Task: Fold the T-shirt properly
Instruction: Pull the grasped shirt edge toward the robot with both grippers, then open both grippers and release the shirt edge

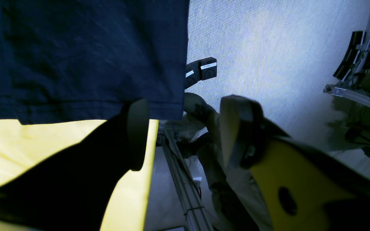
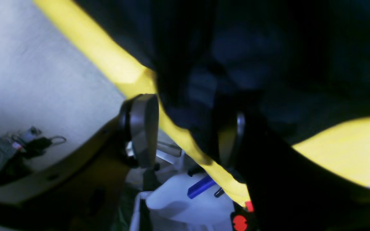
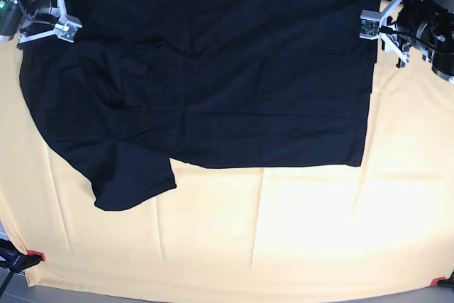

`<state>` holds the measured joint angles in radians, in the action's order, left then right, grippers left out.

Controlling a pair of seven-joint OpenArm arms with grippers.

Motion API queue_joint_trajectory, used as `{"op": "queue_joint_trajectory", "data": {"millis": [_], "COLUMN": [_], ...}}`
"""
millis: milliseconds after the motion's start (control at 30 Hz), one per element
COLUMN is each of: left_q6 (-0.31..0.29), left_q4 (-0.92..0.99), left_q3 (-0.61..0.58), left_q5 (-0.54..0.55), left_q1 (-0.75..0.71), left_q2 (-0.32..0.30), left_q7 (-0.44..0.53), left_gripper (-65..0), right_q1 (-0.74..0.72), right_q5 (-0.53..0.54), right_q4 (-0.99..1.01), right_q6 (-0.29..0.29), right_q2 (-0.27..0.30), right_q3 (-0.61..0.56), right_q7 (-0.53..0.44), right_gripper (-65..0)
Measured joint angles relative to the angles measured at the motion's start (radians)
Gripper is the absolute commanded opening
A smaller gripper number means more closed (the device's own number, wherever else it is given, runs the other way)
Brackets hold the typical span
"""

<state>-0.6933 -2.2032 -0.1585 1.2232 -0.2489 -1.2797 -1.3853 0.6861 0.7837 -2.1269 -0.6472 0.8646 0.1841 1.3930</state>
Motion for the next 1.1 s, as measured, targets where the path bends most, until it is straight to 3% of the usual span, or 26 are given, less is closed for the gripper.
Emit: {"op": "queue_joint_trajectory", "data": {"millis": [167,400,600,767,867,933,1100], "left_q6": [0.000,0.000,0.000,0.000,0.003,0.059,0.208], "left_q4": [0.000,0.000,0.000,0.000,0.011,0.025,0.099], "left_q3": [0.000,0.000,0.000,0.000,0.000,0.000,0.000], "left_q5": [0.000,-0.030,-0.027,-0.082,-0.216,-0.320,-0.527], "left_q1": [0.000,0.000,0.026,0.119,0.155,0.170,0.176], "left_q2": [0.000,0.000,0.000,0.000,0.002,0.006,0.039], "left_q7": [0.000,0.000,-0.003,0.035,0.141,0.201,0.326], "left_gripper": [-27.9,-28.1,-45.4,-46.2,-45.2,-42.3,-26.5], "right_q1": [0.001,0.001,0.001,-0.039,-0.093,-0.128,-0.207], "right_q5": [0.085,0.141,0.133,-0.002,-0.071,-0.105,-0.180], "right_q4": [0.000,0.000,0.000,0.000,0.000,0.000,0.000], "right_q6": [0.000,0.000,0.034,0.130,0.180,0.191,0.207], "right_q2": [0.000,0.000,-0.001,-0.003,-0.003,-0.004,-0.005], "right_q3": [0.098,0.178,0.185,0.185,0.185,0.185,0.185], "right_q7": [0.000,0.003,-0.006,-0.145,-0.197,-0.222,-0.327], "right_gripper": [-27.1,-27.3,-27.3,-27.3,-27.3,-27.3,-27.0]}}
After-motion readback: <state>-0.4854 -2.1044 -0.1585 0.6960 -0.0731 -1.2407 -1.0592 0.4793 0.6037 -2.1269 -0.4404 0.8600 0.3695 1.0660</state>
